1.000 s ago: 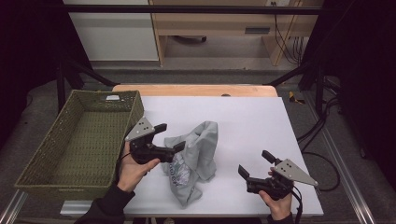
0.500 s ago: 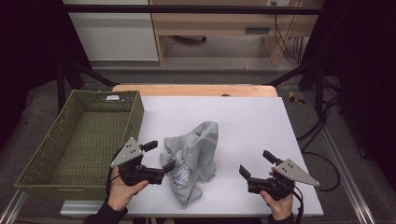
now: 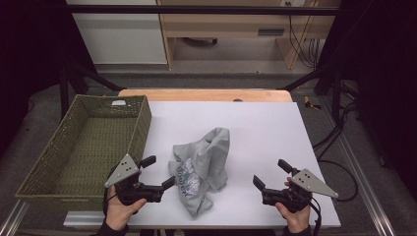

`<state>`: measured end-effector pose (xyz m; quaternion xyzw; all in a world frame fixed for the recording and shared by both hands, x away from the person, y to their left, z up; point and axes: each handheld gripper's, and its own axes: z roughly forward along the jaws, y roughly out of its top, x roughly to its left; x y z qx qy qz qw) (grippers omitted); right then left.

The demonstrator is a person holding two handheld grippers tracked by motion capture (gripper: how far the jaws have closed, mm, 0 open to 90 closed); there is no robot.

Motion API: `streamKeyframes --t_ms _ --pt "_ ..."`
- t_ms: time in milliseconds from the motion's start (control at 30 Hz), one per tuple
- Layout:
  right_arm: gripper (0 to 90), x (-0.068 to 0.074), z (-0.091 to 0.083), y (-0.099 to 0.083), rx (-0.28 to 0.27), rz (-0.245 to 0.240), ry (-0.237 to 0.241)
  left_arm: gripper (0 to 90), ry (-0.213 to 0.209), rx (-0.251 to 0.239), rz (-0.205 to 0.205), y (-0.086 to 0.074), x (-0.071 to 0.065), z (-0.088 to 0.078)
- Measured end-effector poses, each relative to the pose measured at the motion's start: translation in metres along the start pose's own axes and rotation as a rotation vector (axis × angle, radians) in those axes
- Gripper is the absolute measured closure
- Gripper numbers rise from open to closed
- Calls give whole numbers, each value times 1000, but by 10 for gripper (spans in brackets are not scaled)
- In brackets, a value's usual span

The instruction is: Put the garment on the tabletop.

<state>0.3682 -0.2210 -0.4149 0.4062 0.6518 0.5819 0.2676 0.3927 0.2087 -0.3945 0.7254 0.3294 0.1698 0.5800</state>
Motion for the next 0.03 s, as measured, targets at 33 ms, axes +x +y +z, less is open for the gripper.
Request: streamKeyframes --t_ms 33 --pt "3 0 0 0 -4 -2 1 35 6 4 1 0 1 0"
